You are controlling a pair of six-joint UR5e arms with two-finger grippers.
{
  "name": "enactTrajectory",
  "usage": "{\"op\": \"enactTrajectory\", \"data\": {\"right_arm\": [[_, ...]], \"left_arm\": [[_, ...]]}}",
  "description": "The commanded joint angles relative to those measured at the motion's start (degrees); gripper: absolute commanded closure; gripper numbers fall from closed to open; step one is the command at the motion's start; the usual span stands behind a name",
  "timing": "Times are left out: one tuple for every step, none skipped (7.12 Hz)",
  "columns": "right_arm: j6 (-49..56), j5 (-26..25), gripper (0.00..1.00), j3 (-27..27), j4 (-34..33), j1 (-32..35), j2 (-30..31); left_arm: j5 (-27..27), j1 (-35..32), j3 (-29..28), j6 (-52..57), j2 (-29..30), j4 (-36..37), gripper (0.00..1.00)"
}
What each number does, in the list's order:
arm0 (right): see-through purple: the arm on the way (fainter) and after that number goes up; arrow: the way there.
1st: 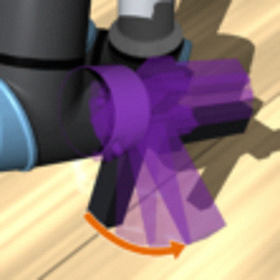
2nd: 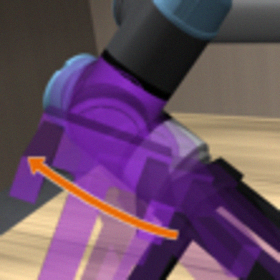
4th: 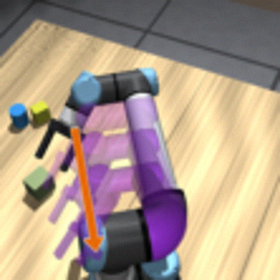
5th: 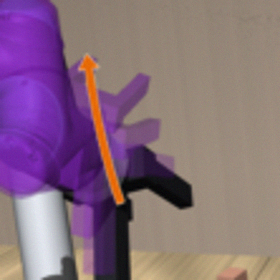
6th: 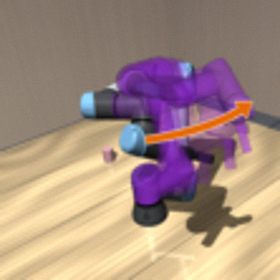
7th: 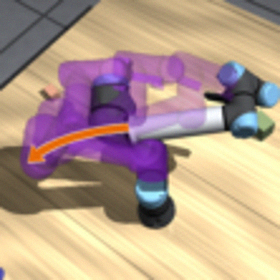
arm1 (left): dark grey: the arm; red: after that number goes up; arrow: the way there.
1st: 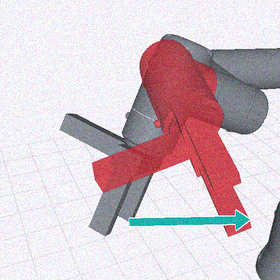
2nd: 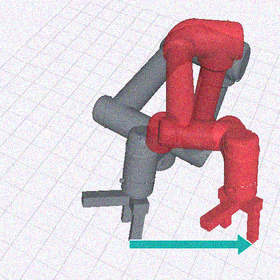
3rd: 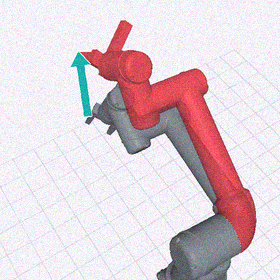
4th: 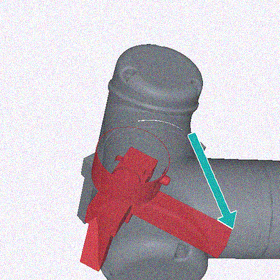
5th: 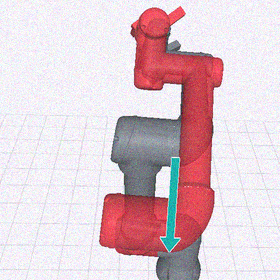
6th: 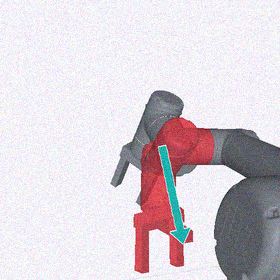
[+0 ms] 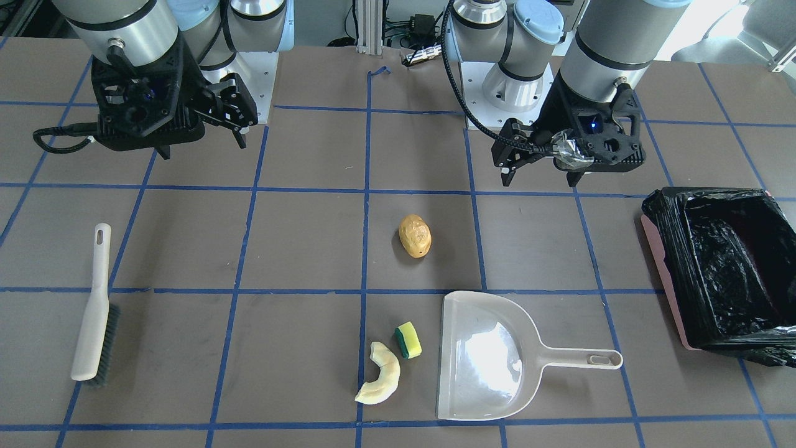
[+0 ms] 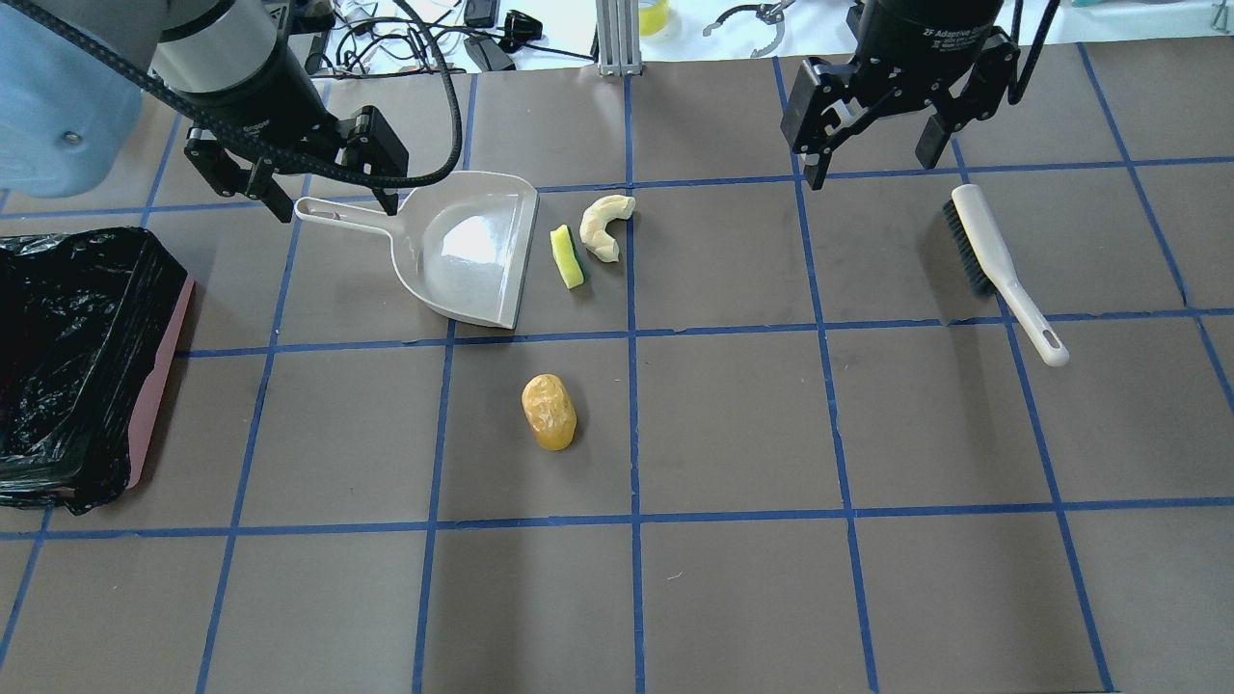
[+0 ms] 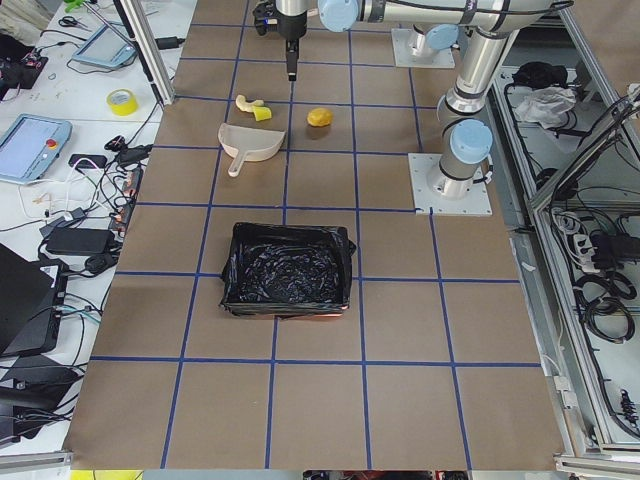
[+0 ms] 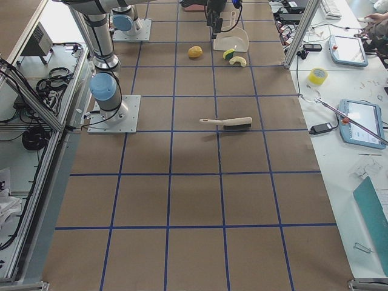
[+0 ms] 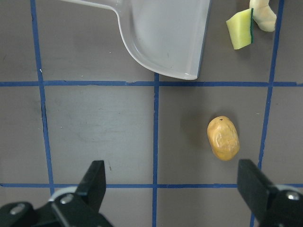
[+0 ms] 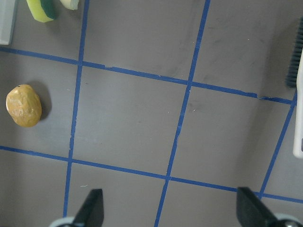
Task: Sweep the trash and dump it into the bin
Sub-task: 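Move the left gripper to the dustpan handle while the right gripper approaches the white brush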
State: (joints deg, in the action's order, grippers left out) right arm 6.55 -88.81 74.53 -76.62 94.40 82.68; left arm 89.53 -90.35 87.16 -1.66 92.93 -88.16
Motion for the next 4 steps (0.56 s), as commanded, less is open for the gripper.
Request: {"op": "enactTrajectory", "data": {"right_arm": [[0.12, 0.04, 0.01, 1.66, -0.55, -0.35, 0.03], [0.65, 0.56, 0.01, 2.20, -0.12, -5.22, -0.15], [5.26, 1.52, 0.01, 3.77, -0.37, -12.06, -0.24], [13.23, 0.75, 0.01, 6.48, -0.72, -16.22, -0.32]], "left_arm": [[0.03, 0.00, 0.11, 0.07, -0.12, 0.00, 0.00], [0.11, 0.08, 0.11, 0.42, -0.21, 0.00, 0.00], [0.20, 0.17, 0.20, 3.30, 0.14, 1.22, 0.00], [0.20, 1.22, 2.12, 8.20, 1.54, 4.10, 0.00]]}}
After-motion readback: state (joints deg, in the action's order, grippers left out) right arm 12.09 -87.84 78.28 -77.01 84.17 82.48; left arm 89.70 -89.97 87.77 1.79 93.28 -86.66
